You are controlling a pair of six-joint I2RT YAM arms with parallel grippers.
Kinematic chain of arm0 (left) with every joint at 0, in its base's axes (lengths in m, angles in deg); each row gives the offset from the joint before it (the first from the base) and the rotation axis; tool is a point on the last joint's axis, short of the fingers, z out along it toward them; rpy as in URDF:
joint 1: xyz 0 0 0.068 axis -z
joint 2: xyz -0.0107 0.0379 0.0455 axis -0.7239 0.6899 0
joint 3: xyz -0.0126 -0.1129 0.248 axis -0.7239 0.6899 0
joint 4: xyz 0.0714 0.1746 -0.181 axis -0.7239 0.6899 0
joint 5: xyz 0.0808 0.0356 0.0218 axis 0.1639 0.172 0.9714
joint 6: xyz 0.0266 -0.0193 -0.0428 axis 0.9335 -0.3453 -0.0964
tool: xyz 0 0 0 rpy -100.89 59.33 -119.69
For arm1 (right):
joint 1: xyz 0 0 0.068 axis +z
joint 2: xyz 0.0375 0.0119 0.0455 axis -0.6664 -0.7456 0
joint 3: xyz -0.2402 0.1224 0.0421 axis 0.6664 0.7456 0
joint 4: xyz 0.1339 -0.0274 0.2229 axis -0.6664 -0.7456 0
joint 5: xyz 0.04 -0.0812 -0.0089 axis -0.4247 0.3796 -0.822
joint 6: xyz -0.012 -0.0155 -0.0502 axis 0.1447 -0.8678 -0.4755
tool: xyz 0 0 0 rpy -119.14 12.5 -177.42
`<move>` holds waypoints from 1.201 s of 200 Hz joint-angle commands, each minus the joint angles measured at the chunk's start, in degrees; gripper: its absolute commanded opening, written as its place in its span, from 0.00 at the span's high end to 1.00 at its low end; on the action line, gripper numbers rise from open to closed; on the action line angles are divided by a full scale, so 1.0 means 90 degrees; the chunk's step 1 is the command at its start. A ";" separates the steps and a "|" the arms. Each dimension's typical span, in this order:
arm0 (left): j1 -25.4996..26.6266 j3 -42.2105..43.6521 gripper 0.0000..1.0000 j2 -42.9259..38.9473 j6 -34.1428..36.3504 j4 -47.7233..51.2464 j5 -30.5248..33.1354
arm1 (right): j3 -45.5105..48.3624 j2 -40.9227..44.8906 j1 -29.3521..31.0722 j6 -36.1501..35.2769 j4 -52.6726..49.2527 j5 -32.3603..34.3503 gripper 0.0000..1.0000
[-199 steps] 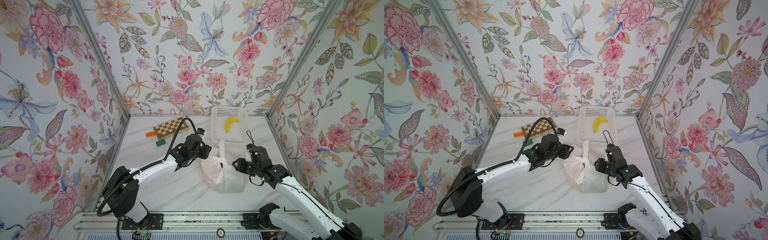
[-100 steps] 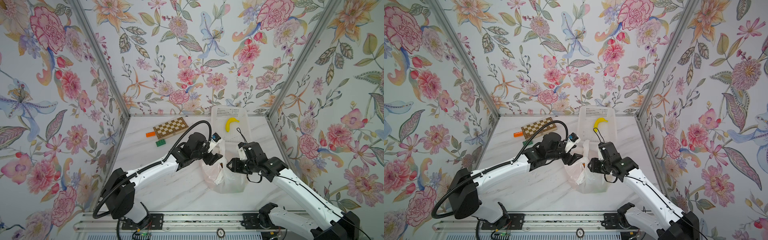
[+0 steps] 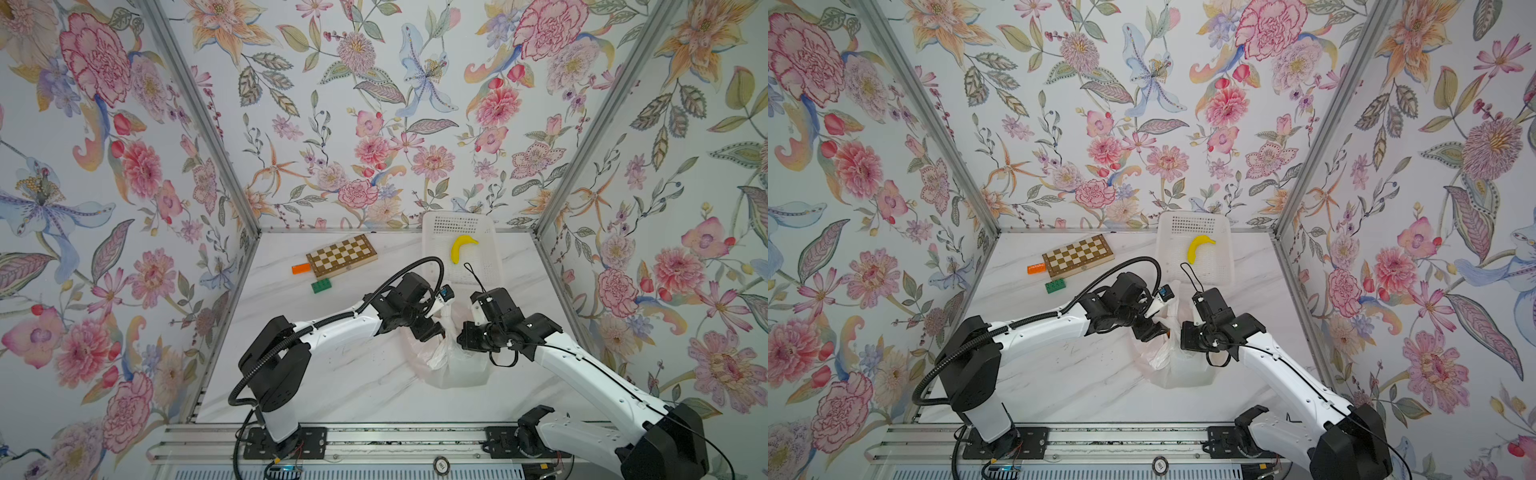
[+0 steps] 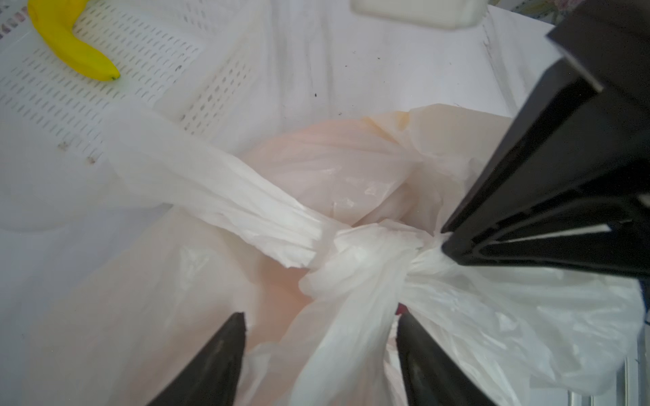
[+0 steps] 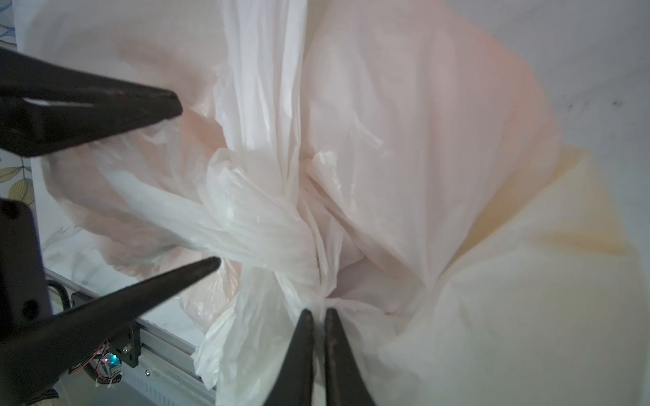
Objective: Untie the knot of the plastic bag and take out the fruit
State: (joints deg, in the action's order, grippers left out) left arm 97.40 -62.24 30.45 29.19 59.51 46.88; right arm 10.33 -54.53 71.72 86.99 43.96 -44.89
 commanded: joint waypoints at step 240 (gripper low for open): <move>-0.1029 0.0700 0.23 -0.1148 -0.1682 -0.2460 -0.0436 | -0.0535 0.0731 0.0366 0.0179 0.0342 0.0251 0.63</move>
State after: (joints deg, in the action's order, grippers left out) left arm 88.48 -54.87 22.26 0.91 38.75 50.99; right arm 10.29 -46.05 75.13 90.05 47.11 -43.25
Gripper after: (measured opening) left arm 0.735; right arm 0.346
